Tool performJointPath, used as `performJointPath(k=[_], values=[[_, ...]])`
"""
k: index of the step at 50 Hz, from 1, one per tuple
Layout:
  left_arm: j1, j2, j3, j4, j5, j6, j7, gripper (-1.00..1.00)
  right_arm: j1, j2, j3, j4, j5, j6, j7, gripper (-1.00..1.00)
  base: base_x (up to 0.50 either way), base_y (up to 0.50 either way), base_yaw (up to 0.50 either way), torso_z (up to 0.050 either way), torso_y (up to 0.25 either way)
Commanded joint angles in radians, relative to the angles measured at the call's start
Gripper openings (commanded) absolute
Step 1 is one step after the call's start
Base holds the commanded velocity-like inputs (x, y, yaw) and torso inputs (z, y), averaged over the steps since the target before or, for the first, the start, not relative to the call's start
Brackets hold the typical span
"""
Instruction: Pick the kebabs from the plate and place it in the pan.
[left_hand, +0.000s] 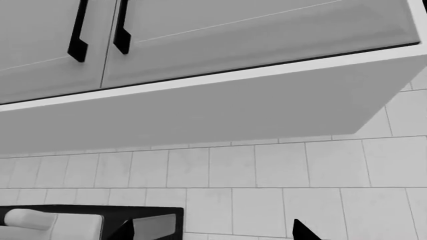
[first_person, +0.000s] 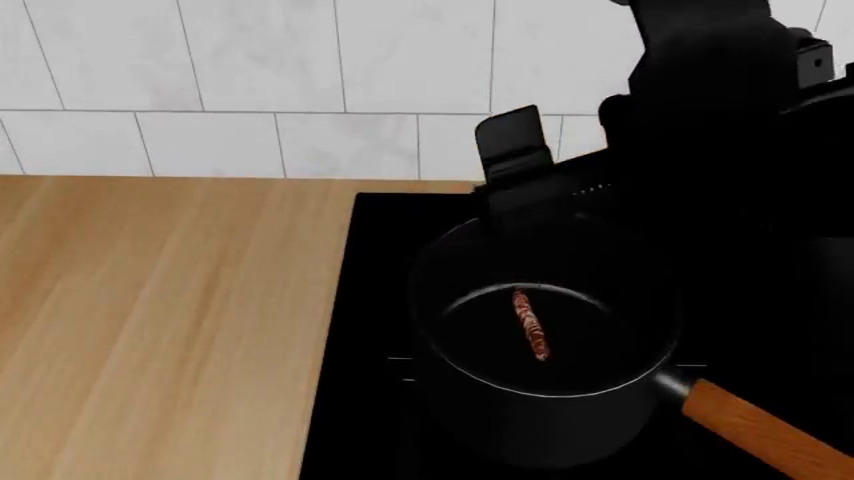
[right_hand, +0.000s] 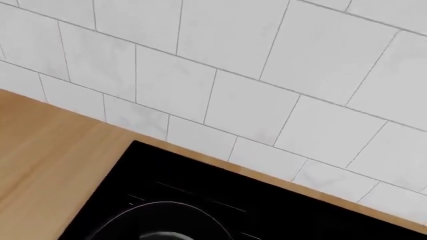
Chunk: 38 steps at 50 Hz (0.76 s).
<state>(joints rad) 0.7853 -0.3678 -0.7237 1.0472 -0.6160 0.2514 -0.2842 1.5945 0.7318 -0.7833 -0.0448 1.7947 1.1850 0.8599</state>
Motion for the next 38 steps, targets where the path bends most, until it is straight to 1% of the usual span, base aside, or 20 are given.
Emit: performJointPath(k=[1, 7, 9, 15, 20, 22, 23, 24, 25, 27, 28, 29, 30, 31, 32, 33, 34, 35, 37, 38], values=[[0.0, -0.026, 0.015, 0.0, 0.003, 0.003, -0.018, 1.0, -0.021, 0.115, 0.092, -0.28, 0.163, -0.084, 0.183, 1.0, 0.0, 0.0, 0.0, 0.0, 0.0], [0.0, -0.061, 0.047, 0.0, 0.031, 0.01, -0.051, 1.0, -0.083, 0.212, 0.156, -0.464, 0.236, -0.169, 0.256, 1.0, 0.0, 0.0, 0.0, 0.0, 0.0], [0.0, -0.07, 0.053, 0.0, 0.034, 0.011, -0.059, 1.0, -0.127, 0.273, 0.205, -0.554, 0.248, -0.226, 0.281, 1.0, 0.0, 0.0, 0.0, 0.0, 0.0], [0.0, -0.088, 0.07, 0.0, 0.046, 0.021, -0.075, 1.0, -0.372, 0.451, 0.373, -0.854, 0.219, -0.458, 0.287, 1.0, 0.0, 0.0, 0.0, 0.0, 0.0], [0.0, -0.058, 0.07, 0.0, 0.045, 0.031, -0.041, 1.0, -0.577, 0.514, 0.494, -1.002, 0.142, -0.579, 0.273, 1.0, 0.0, 0.0, 0.0, 0.0, 0.0], [0.0, -0.047, 0.066, 0.0, 0.042, 0.031, -0.026, 1.0, -0.72, 0.328, 0.794, -1.002, 0.264, -0.337, 0.374, 1.0, 0.0, 0.0, 0.0, 0.0, 0.0], [0.0, -0.036, 0.052, 0.0, 0.029, 0.03, -0.007, 1.0, -0.746, 0.182, 0.944, -1.002, 0.414, -0.187, 0.47, 1.0, 0.0, 0.0, 0.0, 0.0, 0.0], [0.0, -0.04, 0.032, 0.0, 0.005, 0.028, -0.004, 1.0, -0.738, 0.108, 1.094, -1.002, 0.517, -0.081, 0.569, 1.0, 0.0, 0.0, 0.0, 0.0, 0.0], [0.0, -0.066, 0.0, 0.0, -0.017, 0.024, -0.021, 1.0, -0.72, 0.048, 1.14, -1.002, 0.606, -0.014, 0.679, 1.0, 0.0, 0.0, 0.0, 0.0, 0.0], [0.0, -0.102, -0.009, 0.0, -0.016, 0.023, -0.046, 1.0, -0.72, 0.014, 1.131, -1.002, 0.632, 0.022, 0.71, 1.0, 0.0, 0.0, 0.0, 0.0, 0.0], [0.0, -0.088, 0.004, 0.0, 0.002, 0.037, -0.03, 1.0, -0.726, 0.009, 1.134, -1.002, 0.618, 0.039, 0.71, 1.0, 0.0, 0.0, 0.0, 0.0, 0.0], [0.0, -0.045, 0.037, 0.0, 0.044, 0.055, 0.018, 1.0, -0.744, -0.01, 1.156, -1.002, 0.63, 0.06, 0.71, 1.0, 0.0, 0.0, 0.0, 0.0, 0.0], [0.0, -0.05, 0.036, 0.0, 0.039, 0.05, 0.013, 1.0, -0.741, -0.01, 1.203, -1.002, 0.641, 0.072, 0.71, 1.0, 0.0, 0.0, 0.0, 0.0, 0.0], [0.0, -0.102, 0.009, 0.0, -0.011, 0.04, -0.037, 1.0, -0.748, -0.008, 1.274, -1.002, 0.706, 0.072, 0.711, 1.0, 0.0, 0.0, 0.0, 0.0, 0.0], [0.0, -0.112, 0.007, 0.0, -0.015, 0.035, -0.047, 1.0, -0.76, -0.014, 1.314, -1.002, 0.73, 0.089, 0.711, 1.0, 0.0, 0.0, 0.0, 0.0, 0.0], [0.0, -0.094, 0.026, 0.0, 0.008, 0.043, -0.033, 1.0, -0.787, -0.034, 1.394, -1.002, 0.772, 0.116, 0.711, 1.0, 0.0, 0.0, 0.0, 0.0, 0.0], [0.0, -0.048, 0.052, 0.0, 0.048, 0.058, 0.011, 1.0, -0.823, -0.065, 1.492, -1.002, 0.823, 0.154, 0.711, 1.0, 0.0, 0.0, 0.0, 0.0, 0.0], [0.0, -0.044, 0.061, 0.0, 0.053, 0.058, 0.015, 1.0, -0.85, -0.082, 1.552, -1.002, 0.85, 0.19, 0.711, 1.0, 0.0, 0.0, 0.0, 0.0, 0.0], [0.0, -0.111, 0.077, 0.0, 0.043, 0.04, -0.051, 1.0, -0.903, -0.128, 1.682, -1.002, 0.948, 0.257, 0.711, 1.0, 0.0, 0.0, 0.0, 0.0, 0.0], [0.0, -0.112, 0.09, 0.0, 0.061, 0.046, -0.06, 1.0, -0.911, -0.129, 1.748, -1.002, 0.982, 0.269, 0.711, 1.0, 0.0, 0.0, 0.0, 0.0, 0.0]])
